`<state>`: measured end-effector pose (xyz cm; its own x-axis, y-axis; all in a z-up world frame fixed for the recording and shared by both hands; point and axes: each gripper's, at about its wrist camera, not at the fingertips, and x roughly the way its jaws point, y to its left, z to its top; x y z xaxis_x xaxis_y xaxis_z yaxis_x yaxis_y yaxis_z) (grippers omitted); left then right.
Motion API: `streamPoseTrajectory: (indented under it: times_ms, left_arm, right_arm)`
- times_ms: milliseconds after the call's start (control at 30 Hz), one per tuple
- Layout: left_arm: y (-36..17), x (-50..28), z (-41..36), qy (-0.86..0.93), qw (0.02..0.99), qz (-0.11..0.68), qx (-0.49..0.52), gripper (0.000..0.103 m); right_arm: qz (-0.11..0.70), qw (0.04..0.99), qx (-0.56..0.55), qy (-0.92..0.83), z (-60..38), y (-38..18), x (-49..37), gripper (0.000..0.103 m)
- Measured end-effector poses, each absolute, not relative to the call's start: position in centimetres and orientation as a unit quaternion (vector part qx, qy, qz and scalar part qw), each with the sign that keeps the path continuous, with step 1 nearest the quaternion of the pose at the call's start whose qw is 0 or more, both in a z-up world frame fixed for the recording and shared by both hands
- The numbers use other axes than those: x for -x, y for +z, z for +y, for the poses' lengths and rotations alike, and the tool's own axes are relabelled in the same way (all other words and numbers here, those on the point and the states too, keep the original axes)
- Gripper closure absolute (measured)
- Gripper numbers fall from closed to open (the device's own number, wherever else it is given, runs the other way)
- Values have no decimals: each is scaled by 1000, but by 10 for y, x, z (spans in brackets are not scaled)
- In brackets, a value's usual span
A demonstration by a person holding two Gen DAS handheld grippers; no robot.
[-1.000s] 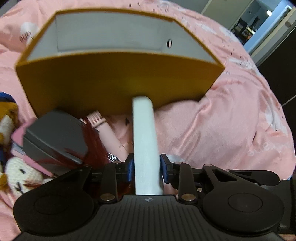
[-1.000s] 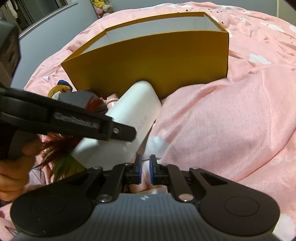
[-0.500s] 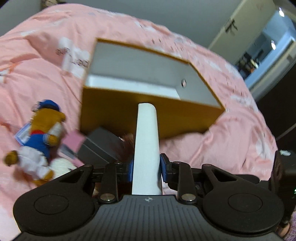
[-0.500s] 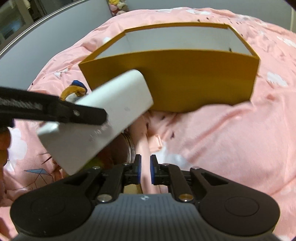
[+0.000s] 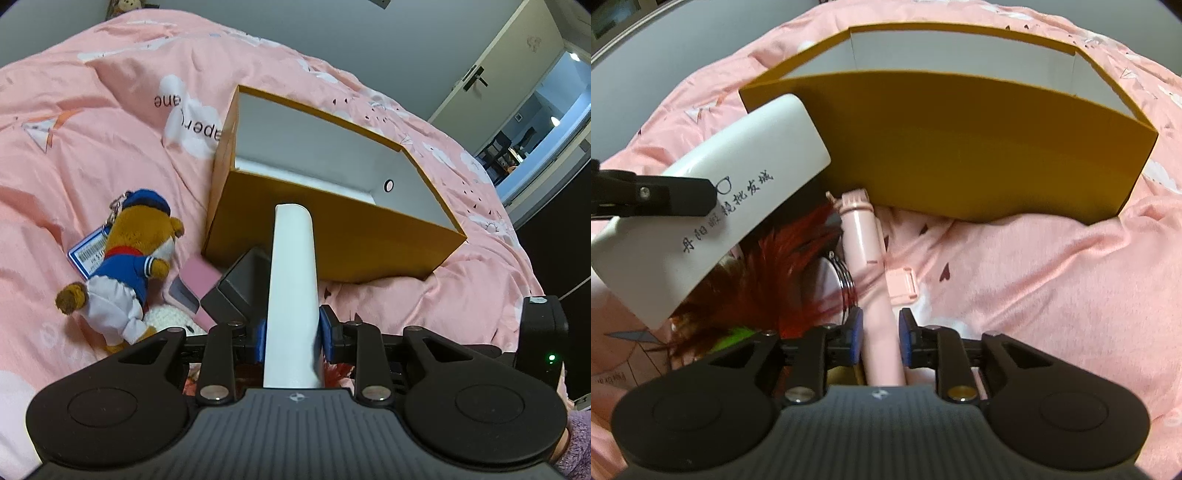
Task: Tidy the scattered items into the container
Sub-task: 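Grasp the pink selfie stick with the right tool while the left tool holds the white case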
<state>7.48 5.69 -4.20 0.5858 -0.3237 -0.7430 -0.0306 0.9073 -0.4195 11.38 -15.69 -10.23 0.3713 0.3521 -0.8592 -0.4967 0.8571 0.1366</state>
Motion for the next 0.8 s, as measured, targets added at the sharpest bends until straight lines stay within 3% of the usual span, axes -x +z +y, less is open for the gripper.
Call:
streamPoseTrajectory:
  times_ms: [267,433,800]
  left_arm:
    - [-55,-77,56,-81,858,469,195,62]
    - [-65,-80,49,-90,848,486,193,62]
    - [-76,-81,50,-110,835,497,208,67]
  right_arm:
    - [524,804,78,272,-152,-121,-121,76]
    - [520,800,90,285,-147,-127,-126,71]
    - [525,796,100,284,-133,-146,-137,71]
